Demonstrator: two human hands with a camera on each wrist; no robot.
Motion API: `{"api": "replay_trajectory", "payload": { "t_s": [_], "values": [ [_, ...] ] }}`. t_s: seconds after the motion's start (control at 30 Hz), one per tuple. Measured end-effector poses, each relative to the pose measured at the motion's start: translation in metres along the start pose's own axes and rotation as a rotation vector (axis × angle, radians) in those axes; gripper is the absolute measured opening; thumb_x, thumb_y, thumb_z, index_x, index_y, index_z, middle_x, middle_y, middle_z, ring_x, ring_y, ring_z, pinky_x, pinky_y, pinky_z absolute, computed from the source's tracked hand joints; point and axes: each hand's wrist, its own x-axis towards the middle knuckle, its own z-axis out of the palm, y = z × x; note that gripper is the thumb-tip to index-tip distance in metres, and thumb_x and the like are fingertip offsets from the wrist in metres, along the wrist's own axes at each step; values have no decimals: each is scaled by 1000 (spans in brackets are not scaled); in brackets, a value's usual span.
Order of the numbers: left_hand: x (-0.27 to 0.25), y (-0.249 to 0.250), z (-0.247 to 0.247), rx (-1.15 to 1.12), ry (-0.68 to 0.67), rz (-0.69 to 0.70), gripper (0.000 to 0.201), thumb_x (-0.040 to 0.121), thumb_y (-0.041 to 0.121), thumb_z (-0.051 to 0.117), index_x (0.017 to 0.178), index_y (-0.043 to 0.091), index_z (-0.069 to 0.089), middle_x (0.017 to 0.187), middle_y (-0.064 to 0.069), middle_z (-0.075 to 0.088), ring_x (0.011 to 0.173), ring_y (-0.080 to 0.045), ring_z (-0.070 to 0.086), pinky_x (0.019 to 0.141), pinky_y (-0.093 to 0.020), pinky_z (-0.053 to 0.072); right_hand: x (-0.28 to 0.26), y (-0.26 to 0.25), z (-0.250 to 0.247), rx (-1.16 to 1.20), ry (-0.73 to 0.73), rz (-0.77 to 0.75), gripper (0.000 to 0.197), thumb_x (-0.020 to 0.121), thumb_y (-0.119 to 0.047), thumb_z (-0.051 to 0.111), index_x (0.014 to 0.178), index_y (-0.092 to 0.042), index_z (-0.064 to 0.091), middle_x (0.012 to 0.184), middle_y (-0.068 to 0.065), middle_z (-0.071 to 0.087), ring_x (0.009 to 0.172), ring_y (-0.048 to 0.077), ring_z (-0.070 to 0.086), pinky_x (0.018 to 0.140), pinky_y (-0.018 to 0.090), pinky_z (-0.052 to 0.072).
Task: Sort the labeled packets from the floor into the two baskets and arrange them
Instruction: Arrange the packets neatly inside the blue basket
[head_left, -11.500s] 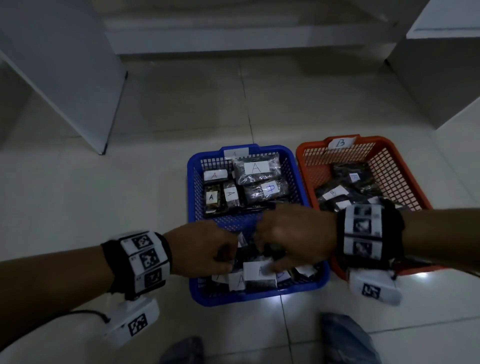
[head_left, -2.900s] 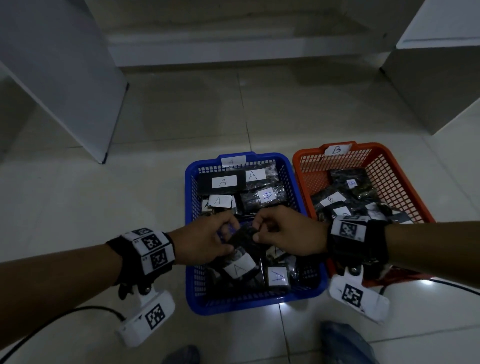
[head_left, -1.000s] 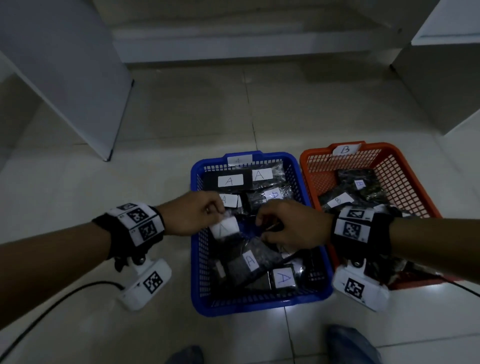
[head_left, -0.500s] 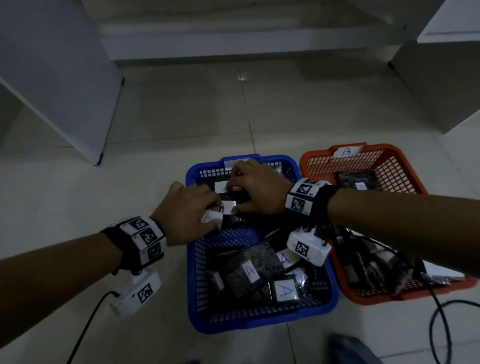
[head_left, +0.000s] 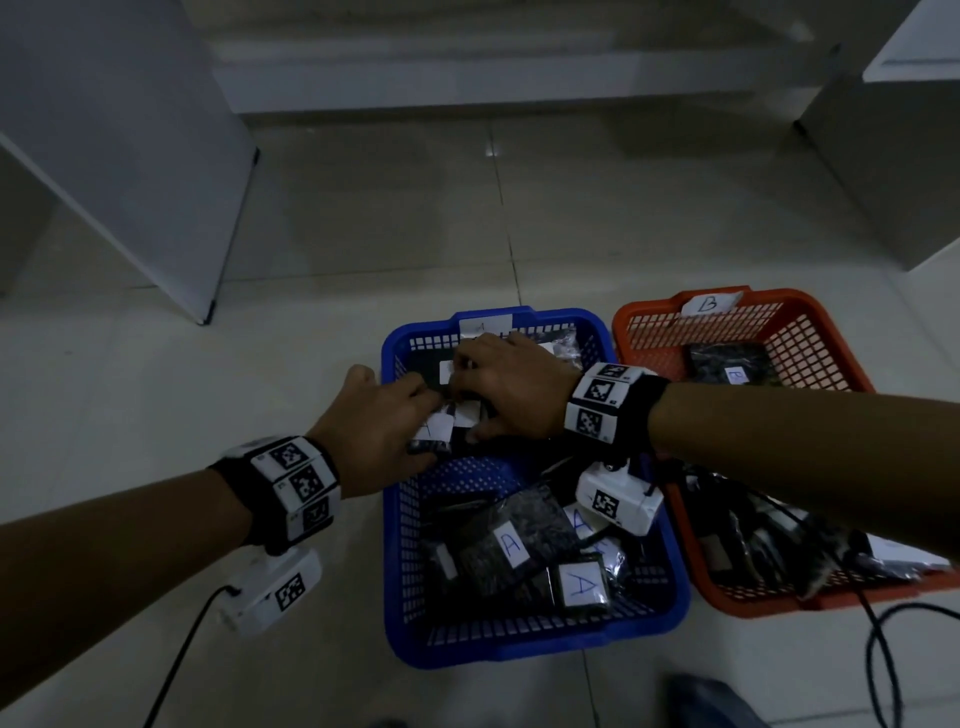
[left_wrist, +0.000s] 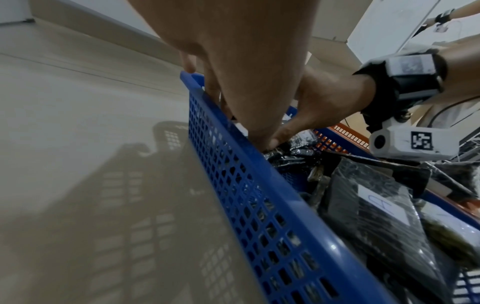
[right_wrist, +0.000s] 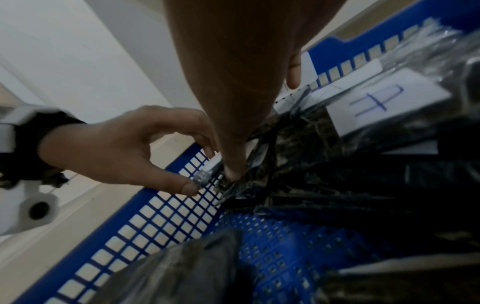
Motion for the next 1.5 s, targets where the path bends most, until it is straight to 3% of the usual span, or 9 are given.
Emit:
{"api": "replay_trajectory", "payload": {
  "t_s": [0.13,0.27,0.4,0.63,0.83,1.07,1.2,1.37,1.5],
  "values": [
    [0,-1,1,15,-30,-16,53,82,54,63,126,26,55,115,6,57,90,-18,56,75,-36,28,3,-3,0,-27,17,-20,51,85,-49,71,124,-17,65,126,10,53,113,33,51,91,48,46],
    [-2,3,-3,16,40,10,35,79,39,66,108,21,60,95,3,63,75,-22,58,71,-36,31,-1,-3,6,-48,97,-66,47,78,-36,79,110,-2,71,120,17,61,101,42,58,83,51,50],
    [-1,6,-10,-21,16,-4,29,79,51,50,92,25,56,85,8,61,73,-18,58,77,-40,37,-2,-4,7,-48,43,-57,39,82,-33,72,107,-2,73,127,14,61,106,41,57,84,50,51],
    [5,4,-5,39,18,36,54,79,61,57,119,25,55,101,6,58,83,-18,58,74,-37,36,-6,4,8,-8,69,-73,35,84,-37,73,103,-7,74,125,10,61,106,36,56,85,48,51],
    [6,6,-13,-38,17,6,40,74,59,59,99,30,49,94,13,58,86,-16,55,81,-38,36,-5,4,10,5,55,-58,37,86,-38,71,105,-6,74,128,10,60,109,37,54,86,50,50],
    [0,9,-7,-28,55,82,51,78,53,68,118,26,53,106,8,61,92,-20,56,79,-38,39,-7,7,9,35,56,-54,30,83,-34,74,101,-10,75,128,7,60,110,34,53,85,48,50],
    [4,6,-5,47,56,94,56,77,60,56,120,24,56,101,5,60,89,-22,55,77,-39,37,-6,9,14,58,98,-45,40,81,-39,77,109,-11,73,128,9,57,109,32,56,85,47,52],
    [9,7,-8,87,113,119,48,70,59,60,99,21,59,89,3,57,79,-23,51,73,-38,35,-4,12,19,17,108,-63,41,85,-42,69,116,-16,71,126,12,55,110,32,54,91,48,50],
    [6,8,-5,60,130,143,45,72,55,61,99,20,57,87,4,61,77,-22,53,72,-37,34,-3,15,23,9,81,-56,42,88,-49,63,118,-20,70,131,9,51,114,31,51,87,49,51]
  ]
}}
